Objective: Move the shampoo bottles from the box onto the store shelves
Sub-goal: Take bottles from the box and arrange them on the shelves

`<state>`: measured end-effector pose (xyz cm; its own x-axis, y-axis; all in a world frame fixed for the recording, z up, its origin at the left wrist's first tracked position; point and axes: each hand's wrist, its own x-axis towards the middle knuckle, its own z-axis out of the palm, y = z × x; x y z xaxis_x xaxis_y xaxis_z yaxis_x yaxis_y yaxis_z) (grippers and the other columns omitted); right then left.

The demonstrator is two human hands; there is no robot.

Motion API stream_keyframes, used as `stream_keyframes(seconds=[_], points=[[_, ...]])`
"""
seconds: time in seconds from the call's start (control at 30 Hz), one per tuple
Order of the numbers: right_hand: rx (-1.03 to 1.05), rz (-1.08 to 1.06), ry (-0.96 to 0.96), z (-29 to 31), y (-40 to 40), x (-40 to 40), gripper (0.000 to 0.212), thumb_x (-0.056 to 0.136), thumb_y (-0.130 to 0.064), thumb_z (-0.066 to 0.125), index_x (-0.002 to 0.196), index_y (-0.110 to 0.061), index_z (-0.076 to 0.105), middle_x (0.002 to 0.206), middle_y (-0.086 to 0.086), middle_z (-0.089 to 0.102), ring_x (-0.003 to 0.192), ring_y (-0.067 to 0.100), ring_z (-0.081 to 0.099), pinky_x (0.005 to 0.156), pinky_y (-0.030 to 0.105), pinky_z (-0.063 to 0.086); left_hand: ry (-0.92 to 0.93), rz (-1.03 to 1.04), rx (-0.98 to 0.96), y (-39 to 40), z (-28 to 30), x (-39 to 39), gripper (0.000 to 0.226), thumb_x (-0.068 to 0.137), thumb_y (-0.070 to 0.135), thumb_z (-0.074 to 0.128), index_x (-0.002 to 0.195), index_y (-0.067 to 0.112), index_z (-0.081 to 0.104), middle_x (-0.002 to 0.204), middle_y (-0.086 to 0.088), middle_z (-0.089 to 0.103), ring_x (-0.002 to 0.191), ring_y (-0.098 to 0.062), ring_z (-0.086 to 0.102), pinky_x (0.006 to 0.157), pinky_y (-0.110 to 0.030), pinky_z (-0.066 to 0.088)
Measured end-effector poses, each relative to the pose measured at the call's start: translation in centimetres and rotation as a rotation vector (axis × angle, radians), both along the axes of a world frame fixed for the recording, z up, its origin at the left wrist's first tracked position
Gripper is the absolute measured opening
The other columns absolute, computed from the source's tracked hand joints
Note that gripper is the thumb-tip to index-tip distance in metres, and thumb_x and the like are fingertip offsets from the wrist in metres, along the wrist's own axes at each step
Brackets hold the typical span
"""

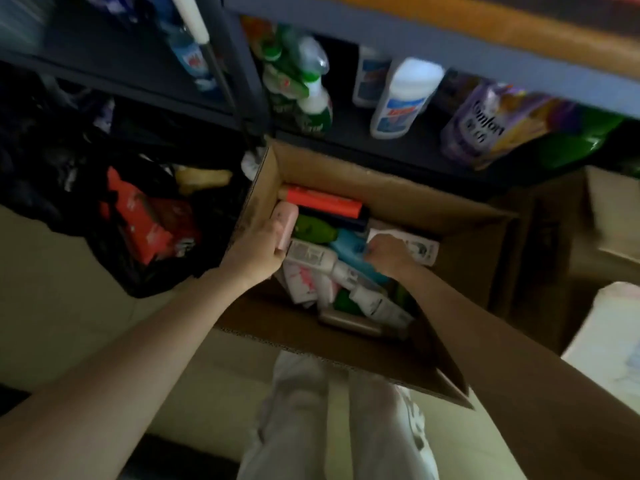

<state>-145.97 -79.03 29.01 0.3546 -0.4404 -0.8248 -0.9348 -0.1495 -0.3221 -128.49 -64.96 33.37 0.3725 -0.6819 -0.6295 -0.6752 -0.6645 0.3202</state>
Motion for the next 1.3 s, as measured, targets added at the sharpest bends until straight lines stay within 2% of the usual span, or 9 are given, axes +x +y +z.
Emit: stream_keyframes(seconds=[0.17,0.3,0.5,0.6,0.77,0.97,1.07,1.2,1.3], points=[[-0.101,-0.246,-0.2,-4.7,-1.1,2.9,0.059,0.087,-0.011,0.061,0.139,-0.006,0.033,0.134,0.015,0.044,0.123,0.031,0.046,0.102,0.038,0.041,0.011,0.073,0.0,-1.2,-2.9,-0.2,0.043,0.093,0.015,0.05,0.134,0.008,0.038,0.13,-0.013,0.045,0.109,-0.029,0.055,0.086,-0.038,0.051],[-0.213,-0.013,-0.24,-8.8,-0.6,5.5,0.08,0.082,-0.007,0.063,0.147,-0.015,0.017,0.152,0.011,0.018,0.132,0.034,0.033,0.109,0.038,0.03,-0.029,0.103,-0.014,-1.7,-5.8,-0.8,0.04,0.093,0.019,0.051,0.13,0.012,0.039,0.128,-0.011,0.042,0.104,-0.028,0.055,0.082,-0.039,0.052],[-0.403,0.167,0.041,-9.2,-0.1,8.4,0.067,0.089,-0.007,0.056,0.145,-0.012,0.019,0.15,0.013,0.01,0.118,0.037,0.049,0.094,0.04,0.043,0.015,0.147,0.023,-1.1,-7.1,-1.2,0.041,0.092,0.016,0.052,0.131,0.011,0.041,0.133,-0.011,0.04,0.111,-0.029,0.051,0.088,-0.038,0.049],[-0.377,0.342,0.131,-8.5,-1.0,8.5,0.056,0.087,-0.018,0.063,0.136,-0.011,0.037,0.139,0.013,0.04,0.119,0.032,0.051,0.09,0.038,0.045,0.012,0.2,0.026,-1.4,-7.1,-1.3,0.04,0.092,0.017,0.051,0.131,0.009,0.043,0.131,-0.012,0.042,0.11,-0.03,0.053,0.085,-0.04,0.052],[0.184,0.233,0.068,-7.7,2.2,4.5,0.022,0.084,-0.035,0.063,0.09,-0.018,0.05,0.082,0.004,0.058,0.065,0.014,0.052,0.057,0.023,0.041,0.124,0.238,0.07,-1.7,-5.8,-2.6,0.033,0.094,0.02,0.049,0.125,0.01,0.043,0.117,-0.008,0.051,0.101,-0.021,0.053,0.079,-0.029,0.045],[0.445,0.085,-0.086,3.8,-1.6,2.9,0.029,0.083,-0.032,0.06,0.065,-0.016,0.042,0.039,-0.004,0.031,0.037,0.01,0.023,0.042,0.022,0.018,0.75,0.987,0.104,-4.6,1.6,-3.0,0.046,0.094,0.032,0.052,0.134,0.012,0.041,0.126,-0.013,0.051,0.106,-0.025,0.056,0.082,-0.034,0.05],[0.504,0.15,-0.239,13.5,-5.0,3.8,0.02,0.08,-0.025,0.06,0.067,-0.015,0.049,0.044,-0.004,0.05,0.034,0.005,0.031,0.037,0.015,0.025,1.06,1.167,-0.222,-7.0,8.5,-2.7,0.042,0.088,0.032,0.06,0.127,0.021,0.048,0.118,-0.008,0.059,0.103,-0.021,0.057,0.083,-0.033,0.046],[0.501,0.361,-0.327,27.1,-8.2,3.7,0.014,0.087,-0.017,0.062,0.098,-0.009,0.058,0.092,0.01,0.064,0.056,0.008,0.055,0.049,0.015,0.042,1.344,0.842,-0.53,-8.6,20.3,-3.1,0.027,0.083,0.019,0.056,0.11,0.02,0.058,0.108,-0.002,0.065,0.095,-0.013,0.061,0.093,-0.031,0.044],[0.273,0.43,-0.372,36.3,-9.7,2.0,0.013,0.089,-0.01,0.061,0.099,-0.017,0.057,0.087,0.0,0.064,0.071,0.01,0.06,0.059,0.017,0.048,1.195,0.496,-0.655,-10.6,29.1,-3.9,0.03,0.079,0.007,0.059,0.108,0.016,0.058,0.105,-0.003,0.066,0.094,-0.014,0.063,0.089,-0.03,0.05]])
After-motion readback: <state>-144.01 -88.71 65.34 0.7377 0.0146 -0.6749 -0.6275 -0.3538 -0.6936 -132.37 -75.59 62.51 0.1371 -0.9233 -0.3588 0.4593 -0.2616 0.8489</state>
